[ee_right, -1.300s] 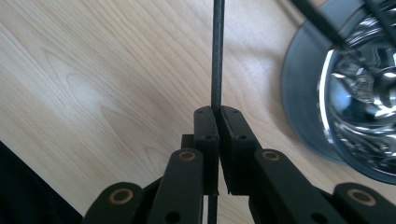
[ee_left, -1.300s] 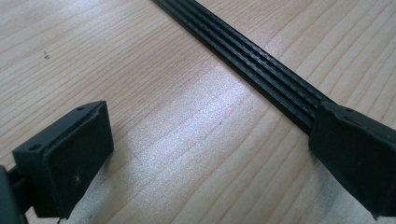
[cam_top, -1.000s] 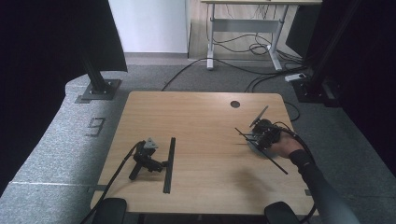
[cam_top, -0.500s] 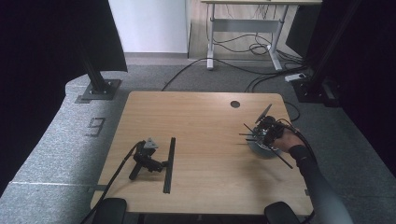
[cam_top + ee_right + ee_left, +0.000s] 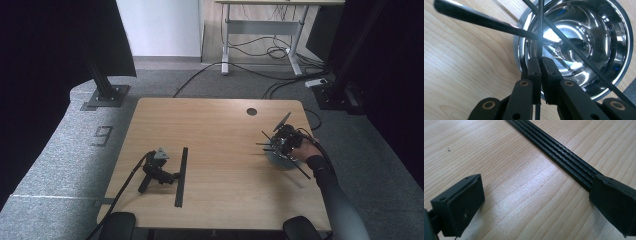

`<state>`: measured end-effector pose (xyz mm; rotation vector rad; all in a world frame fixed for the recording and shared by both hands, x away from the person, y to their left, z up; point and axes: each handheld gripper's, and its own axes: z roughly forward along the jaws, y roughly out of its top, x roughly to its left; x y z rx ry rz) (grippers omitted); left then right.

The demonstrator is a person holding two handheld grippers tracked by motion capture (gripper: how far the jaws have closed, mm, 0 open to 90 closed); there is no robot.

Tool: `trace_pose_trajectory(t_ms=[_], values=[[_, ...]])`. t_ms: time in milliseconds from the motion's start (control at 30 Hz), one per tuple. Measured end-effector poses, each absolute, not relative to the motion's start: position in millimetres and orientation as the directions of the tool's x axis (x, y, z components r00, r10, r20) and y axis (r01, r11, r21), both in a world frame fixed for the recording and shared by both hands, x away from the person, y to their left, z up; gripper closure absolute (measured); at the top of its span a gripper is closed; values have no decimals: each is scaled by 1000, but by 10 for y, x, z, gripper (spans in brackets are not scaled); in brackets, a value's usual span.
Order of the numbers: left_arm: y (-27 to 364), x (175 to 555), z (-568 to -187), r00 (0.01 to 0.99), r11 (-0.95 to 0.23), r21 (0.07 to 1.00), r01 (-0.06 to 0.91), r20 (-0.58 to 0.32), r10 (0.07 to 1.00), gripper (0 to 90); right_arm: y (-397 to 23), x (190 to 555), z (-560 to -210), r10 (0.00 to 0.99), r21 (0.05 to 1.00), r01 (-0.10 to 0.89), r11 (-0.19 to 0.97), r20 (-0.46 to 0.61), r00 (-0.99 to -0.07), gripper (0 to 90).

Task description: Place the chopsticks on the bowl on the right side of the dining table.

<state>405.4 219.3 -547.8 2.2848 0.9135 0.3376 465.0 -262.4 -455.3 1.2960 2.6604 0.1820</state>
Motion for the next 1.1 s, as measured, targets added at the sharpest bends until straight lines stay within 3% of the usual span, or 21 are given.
trace_pose_trajectory(t_ms=[333,667,1100], values=[[2193,4053,-5478,724,-549,652,523,-1,689,0,-2656,4646,-4629,789,194,766,613,-103,-606,847],[2191,4053,-5479,723,-546,654,524,-2,690,0,-2780,4553,-4487,826,325,766,554,-103,-554,515],[2191,4053,-5480,723,-546,655,523,-2,690,0,-2966,4262,-4476,922,605,710,361,-117,-369,57]])
